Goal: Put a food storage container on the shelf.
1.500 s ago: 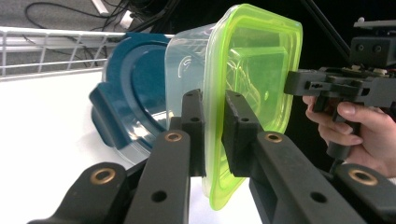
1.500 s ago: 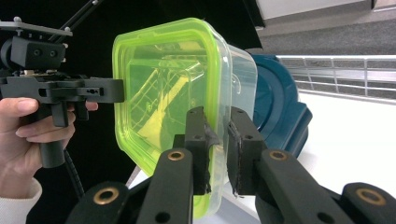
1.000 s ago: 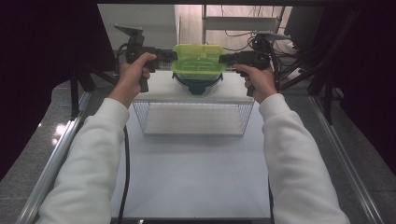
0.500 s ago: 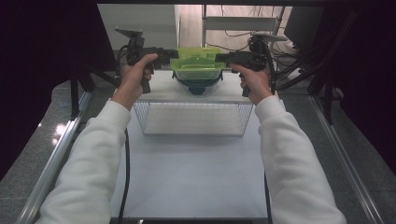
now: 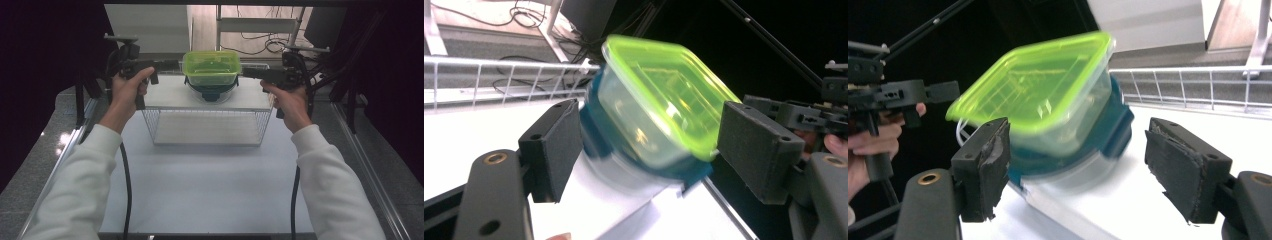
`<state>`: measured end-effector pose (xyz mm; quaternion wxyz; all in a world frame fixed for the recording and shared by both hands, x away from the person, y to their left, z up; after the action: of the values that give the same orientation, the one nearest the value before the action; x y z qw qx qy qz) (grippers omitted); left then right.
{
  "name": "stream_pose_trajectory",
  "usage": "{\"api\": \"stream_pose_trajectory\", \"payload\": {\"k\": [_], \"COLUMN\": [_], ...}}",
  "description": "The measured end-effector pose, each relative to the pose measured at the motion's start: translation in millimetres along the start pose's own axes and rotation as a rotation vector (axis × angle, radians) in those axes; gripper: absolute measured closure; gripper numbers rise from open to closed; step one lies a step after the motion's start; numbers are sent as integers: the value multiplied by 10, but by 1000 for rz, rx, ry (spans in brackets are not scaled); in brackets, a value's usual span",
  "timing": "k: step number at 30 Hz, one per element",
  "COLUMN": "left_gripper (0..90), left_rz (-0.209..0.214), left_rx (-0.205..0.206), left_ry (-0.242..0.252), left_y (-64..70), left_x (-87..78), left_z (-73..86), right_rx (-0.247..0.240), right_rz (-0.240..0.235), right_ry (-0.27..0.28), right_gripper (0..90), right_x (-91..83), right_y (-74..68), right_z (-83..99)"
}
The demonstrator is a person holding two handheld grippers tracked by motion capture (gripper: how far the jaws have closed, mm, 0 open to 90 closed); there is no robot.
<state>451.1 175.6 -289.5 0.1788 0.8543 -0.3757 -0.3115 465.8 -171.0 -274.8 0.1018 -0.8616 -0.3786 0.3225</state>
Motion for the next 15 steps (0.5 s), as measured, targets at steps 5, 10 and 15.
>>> {"api": "stream_pose_trajectory", "payload": {"k": [5, 10, 15], "left_gripper": [251, 250, 250], "left_rz": [-43, -87, -103], "left_rx": [72, 141, 158], "left_ry": [-16, -47, -86], "left_y": [55, 91, 98], "left_x": [-191, -363, -476], "left_z": [378, 844, 1342], "right_rx": [-108, -201, -250], "right_rz": [40, 64, 69], "right_ry": [-32, -53, -68], "right_gripper": [262, 258, 258], "right_x": [-182, -351, -508], "right_y": [-10, -47, -24], "right_z": [294, 723, 1130]}}
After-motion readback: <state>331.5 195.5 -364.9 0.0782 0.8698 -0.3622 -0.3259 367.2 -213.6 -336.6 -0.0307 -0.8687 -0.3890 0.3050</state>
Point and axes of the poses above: each handheld gripper's, and its own axes: x roughly forward along the jaws, z roughly out of its underside, y roughly to its right, the point moved 4 cm from there along x, roughly forward along the jaws, and after that the axes turned 7 degrees about -y, right-handed, at the moved point
